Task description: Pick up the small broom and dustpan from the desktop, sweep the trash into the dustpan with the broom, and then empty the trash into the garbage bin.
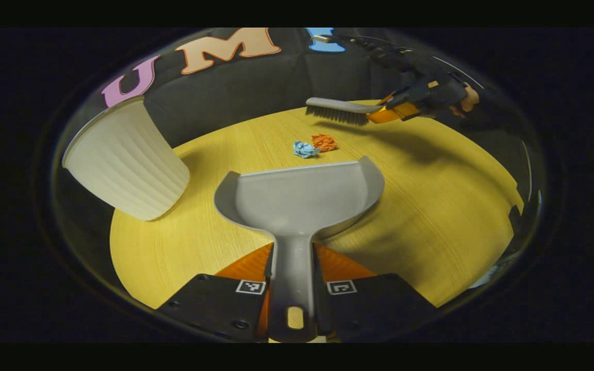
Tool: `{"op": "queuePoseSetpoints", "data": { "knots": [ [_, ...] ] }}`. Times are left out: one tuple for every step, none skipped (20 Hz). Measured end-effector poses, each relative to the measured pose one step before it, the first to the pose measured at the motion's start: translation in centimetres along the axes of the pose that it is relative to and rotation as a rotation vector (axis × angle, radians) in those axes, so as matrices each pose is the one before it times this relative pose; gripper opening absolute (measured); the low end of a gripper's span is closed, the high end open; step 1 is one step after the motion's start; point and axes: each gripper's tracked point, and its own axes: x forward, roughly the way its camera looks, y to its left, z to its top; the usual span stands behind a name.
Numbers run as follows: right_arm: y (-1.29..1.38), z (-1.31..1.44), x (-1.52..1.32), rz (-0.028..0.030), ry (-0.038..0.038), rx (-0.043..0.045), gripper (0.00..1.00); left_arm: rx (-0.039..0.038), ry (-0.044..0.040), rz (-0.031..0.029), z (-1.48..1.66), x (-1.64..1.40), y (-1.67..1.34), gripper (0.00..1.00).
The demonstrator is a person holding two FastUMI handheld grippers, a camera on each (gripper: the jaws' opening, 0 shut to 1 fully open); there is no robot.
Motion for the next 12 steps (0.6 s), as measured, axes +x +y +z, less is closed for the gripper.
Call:
{"op": "queuePoseSetpoints", "data": {
  "knots": [
    [0.479,-0.124,0.359,0.02257,0.02272,-0.03219,0.15,0.00127,0.00261,-0.00044,0.011,-0.018,-0.015,0.27],
    [0.624,-0.133,0.112,0.0309,0.02496,-0.02975,0.18,-0.00017,-0.00106,-0.00067,0.055,0.033,-0.004,0.29],
    [0.635,0.159,-0.136,0.03538,0.01374,-0.03498,0.16,0.00241,0.00115,0.00054,0.014,-0.025,0.016,0.29],
    [0.467,0.536,-0.239,0.02688,0.00065,-0.04387,0.18,0.00167,-0.00104,-0.00005,0.017,0.01,-0.045,0.29],
    [0.448,0.509,-0.337,0.02361,0.01369,-0.04471,0.18,0.0026,0.00026,-0.00045,0.098,0.083,-0.015,0.29],
    [0.558,0.528,-0.418,0.02654,0.00611,-0.04017,0.17,0.00141,0.00109,0.00074,-0.108,-0.009,0.041,0.27],
    [0.568,0.568,-0.67,0.03154,0.00763,-0.03759,0.18,0.00429,0.00061,0.00154,0.18,0.025,-0.01,0.27],
    [0.54,0.441,-0.535,0.03531,0.01837,-0.03385,0.17,0.00447,0.0005,0.00055,0.013,-0.087,-0.025,0.27],
    [0.448,0.625,-0.671,0.02761,0.00926,-0.03071,0.18,0.00583,0.00545,0.00197,-0.05,0.009,0.041,0.27],
    [0.588,0.304,-0.625,0.03188,0.00891,-0.02094,0.17,0.00263,0.00456,-0.00068,-0.181,0.057,-0.037,0.27],
    [0.831,0.266,-0.442,0.03461,0.00651,-0.0057,0.17,0.00487,0.00475,0.00136,-0.166,0.071,0.083,0.29],
    [1.091,0.445,-0.566,0.04028,-0.00091,0.00553,0.18,0.00704,0.00003,0.0009,-0.197,0.089,0.035,0.29]
  ]
}}
